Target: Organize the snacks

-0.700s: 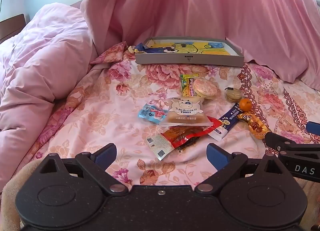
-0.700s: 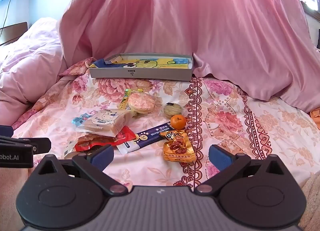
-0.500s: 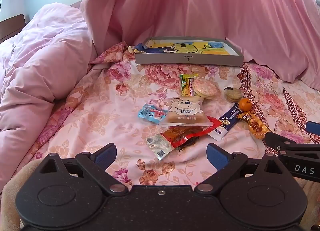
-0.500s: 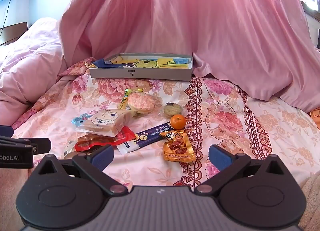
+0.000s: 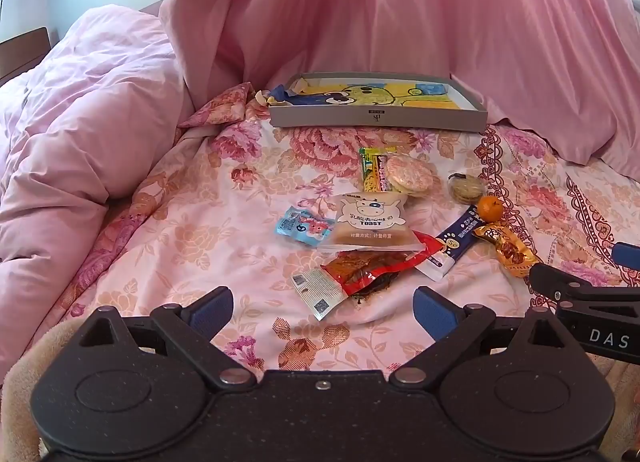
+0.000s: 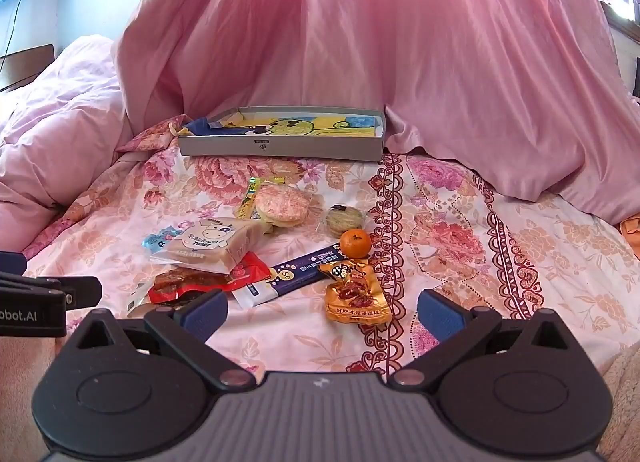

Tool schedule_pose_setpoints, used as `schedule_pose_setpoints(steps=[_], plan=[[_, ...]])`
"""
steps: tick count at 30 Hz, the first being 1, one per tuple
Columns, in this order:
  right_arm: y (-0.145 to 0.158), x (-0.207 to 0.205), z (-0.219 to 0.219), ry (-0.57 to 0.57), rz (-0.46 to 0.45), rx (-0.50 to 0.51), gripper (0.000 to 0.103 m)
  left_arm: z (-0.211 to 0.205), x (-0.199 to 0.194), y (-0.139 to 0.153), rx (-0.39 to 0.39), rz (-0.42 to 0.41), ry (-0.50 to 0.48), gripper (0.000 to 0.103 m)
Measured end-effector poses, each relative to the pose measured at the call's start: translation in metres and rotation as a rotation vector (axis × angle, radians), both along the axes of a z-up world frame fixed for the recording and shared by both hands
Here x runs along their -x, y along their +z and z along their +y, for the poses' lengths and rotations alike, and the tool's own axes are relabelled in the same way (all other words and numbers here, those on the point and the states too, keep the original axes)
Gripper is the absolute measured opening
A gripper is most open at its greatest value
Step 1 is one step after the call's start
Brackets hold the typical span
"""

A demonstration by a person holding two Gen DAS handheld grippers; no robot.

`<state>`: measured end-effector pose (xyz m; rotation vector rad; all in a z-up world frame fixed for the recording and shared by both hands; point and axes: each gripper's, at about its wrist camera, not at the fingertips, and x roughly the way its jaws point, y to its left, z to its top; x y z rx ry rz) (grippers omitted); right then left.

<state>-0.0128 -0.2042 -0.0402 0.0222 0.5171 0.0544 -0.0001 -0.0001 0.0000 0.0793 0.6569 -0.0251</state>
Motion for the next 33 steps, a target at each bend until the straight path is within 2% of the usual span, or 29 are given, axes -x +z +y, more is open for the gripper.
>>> schedule_pose_setpoints(steps=[33], plan=[[-0.0013,-0.0001,0.0006,0.005,0.006,-0.001,0.103,-0.0003,0.001,-0.0014,0.005,0.009,0.0,0.097]])
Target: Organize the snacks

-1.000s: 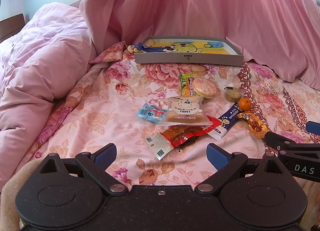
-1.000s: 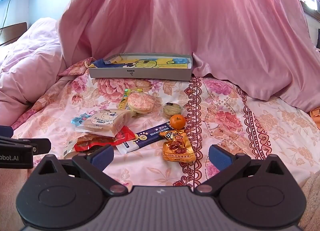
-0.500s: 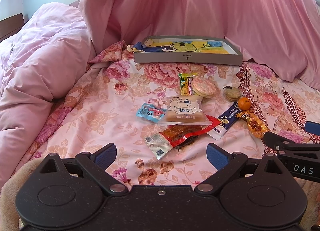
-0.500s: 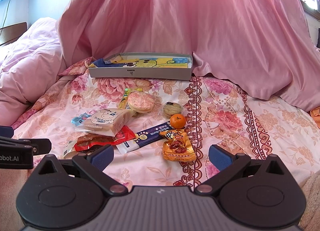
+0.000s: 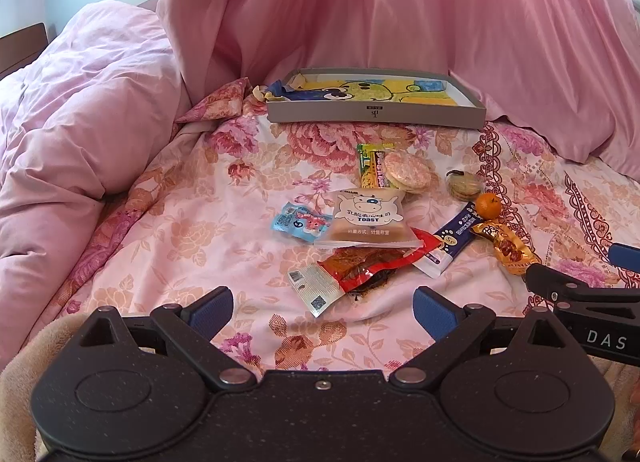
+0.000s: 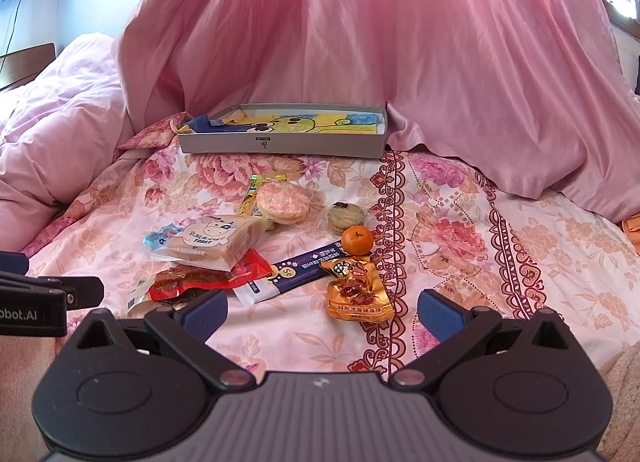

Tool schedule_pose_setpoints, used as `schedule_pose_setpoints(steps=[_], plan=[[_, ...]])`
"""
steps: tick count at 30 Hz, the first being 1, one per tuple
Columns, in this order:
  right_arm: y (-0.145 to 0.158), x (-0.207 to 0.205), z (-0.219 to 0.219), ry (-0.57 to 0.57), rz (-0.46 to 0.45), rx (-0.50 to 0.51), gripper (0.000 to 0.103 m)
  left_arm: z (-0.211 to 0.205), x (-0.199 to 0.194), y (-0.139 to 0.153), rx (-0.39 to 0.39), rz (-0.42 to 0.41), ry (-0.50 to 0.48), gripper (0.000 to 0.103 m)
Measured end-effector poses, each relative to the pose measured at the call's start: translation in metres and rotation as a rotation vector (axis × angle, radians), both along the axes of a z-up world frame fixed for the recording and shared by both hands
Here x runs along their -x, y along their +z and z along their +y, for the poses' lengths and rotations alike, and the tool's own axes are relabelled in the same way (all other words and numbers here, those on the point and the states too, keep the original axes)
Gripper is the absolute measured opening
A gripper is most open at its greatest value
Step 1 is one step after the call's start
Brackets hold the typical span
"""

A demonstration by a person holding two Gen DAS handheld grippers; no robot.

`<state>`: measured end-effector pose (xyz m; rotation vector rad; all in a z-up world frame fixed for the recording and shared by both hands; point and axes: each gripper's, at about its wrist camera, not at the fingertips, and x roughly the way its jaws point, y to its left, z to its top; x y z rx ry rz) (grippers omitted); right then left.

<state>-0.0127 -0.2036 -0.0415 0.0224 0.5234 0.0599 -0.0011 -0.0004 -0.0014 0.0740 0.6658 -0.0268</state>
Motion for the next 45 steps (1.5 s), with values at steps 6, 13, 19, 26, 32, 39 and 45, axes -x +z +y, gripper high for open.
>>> schedule_pose_setpoints(steps=[6,13,19,26,32,39,45], plan=[[0.0,0.0,0.0,0.001,0.003,-0.004,0.103,-0.001,-0.003,-0.004,-0.002,0.008,0.0,0.097],[0.0,0.0,0.0,0.001,0.004,-0.013,0.103,-0.003,-0.006,-0.005,-0.01,0.025,-0.005,0.097],[-0.001,-0.002,-0.001,0.012,0.012,-0.031,0.103,-0.003,-0.012,-0.008,-0.006,0.047,-0.002,0.097],[-0.002,-0.011,-0.005,0.024,0.042,-0.068,0.103,-0.001,-0.024,-0.012,-0.001,0.079,0.005,0.097],[-0.008,-0.037,-0.019,0.065,0.128,-0.147,0.103,0.002,-0.047,-0.018,0.012,0.108,-0.006,0.097],[-0.012,-0.066,-0.026,0.098,0.159,-0.084,0.103,-0.003,-0.08,-0.027,-0.021,0.104,-0.094,0.097],[-0.02,-0.093,-0.034,0.121,0.21,-0.076,0.103,-0.011,-0.099,-0.031,-0.044,0.05,-0.152,0.097]])
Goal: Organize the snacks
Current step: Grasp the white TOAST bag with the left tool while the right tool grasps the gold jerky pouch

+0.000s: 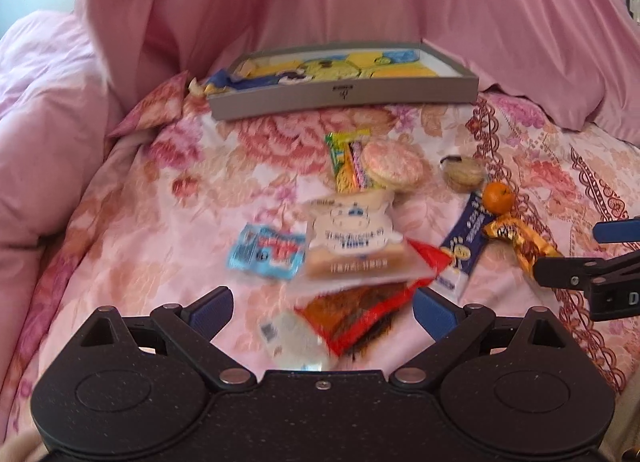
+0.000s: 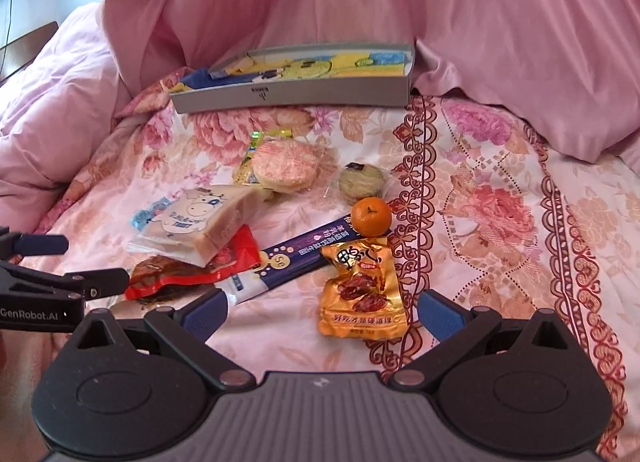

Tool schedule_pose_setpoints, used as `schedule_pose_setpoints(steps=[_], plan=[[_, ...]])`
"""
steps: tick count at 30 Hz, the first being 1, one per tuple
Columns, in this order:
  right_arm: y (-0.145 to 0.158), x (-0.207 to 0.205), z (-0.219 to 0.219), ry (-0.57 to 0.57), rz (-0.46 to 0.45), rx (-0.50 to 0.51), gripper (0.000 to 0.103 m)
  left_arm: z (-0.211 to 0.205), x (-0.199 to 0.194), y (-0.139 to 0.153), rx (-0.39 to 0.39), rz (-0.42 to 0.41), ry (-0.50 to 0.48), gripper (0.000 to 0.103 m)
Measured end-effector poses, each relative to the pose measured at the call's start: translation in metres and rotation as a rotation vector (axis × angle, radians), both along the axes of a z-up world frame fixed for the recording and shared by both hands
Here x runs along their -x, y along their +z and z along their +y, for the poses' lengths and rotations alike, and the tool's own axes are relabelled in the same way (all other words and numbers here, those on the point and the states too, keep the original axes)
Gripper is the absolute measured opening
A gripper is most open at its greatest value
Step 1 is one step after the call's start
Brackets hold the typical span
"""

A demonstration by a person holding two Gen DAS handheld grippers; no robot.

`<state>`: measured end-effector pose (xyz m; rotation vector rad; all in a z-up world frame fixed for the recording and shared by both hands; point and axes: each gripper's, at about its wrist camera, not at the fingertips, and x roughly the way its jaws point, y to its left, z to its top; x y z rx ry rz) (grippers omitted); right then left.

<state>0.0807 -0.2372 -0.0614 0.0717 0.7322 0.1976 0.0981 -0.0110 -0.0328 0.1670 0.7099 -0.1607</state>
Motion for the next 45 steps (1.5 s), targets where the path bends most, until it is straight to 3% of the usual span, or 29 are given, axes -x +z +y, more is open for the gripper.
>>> schedule_pose_setpoints(steps=[7,15,23,26,30,37,41,45], plan=[[-0.015,-0.032,-0.007,-0.019,0.032,0.013,0.103,-0.005,-0.031,-0.005,0.07,-0.003,0.002,0.097],[-0.044,-0.058,-0.009,-0.047,0.117,0.019,0.103,-0.024,-0.067,-0.02,0.036,-0.005,0.005,0.096],[-0.052,-0.068,-0.011,-0.052,0.106,-0.024,0.103,-0.033,-0.088,-0.033,0.014,0.048,-0.001,0.088],[-0.051,-0.066,-0.009,-0.042,0.09,-0.024,0.102,-0.03,-0.092,-0.036,0.046,0.079,0.0,0.083],[-0.049,-0.063,-0.004,-0.025,0.08,0.003,0.092,-0.023,-0.093,-0.037,0.104,0.098,0.009,0.076],[-0.047,-0.061,-0.006,-0.037,0.07,0.009,0.074,-0.023,-0.091,-0.036,0.109,0.093,0.006,0.074],[-0.047,-0.061,-0.005,-0.031,0.063,0.021,0.07,-0.024,-0.094,-0.038,0.103,0.111,0.014,0.077],[-0.051,-0.064,-0.003,-0.015,0.082,0.02,0.075,-0.025,-0.097,-0.04,0.104,0.122,0.016,0.076]])
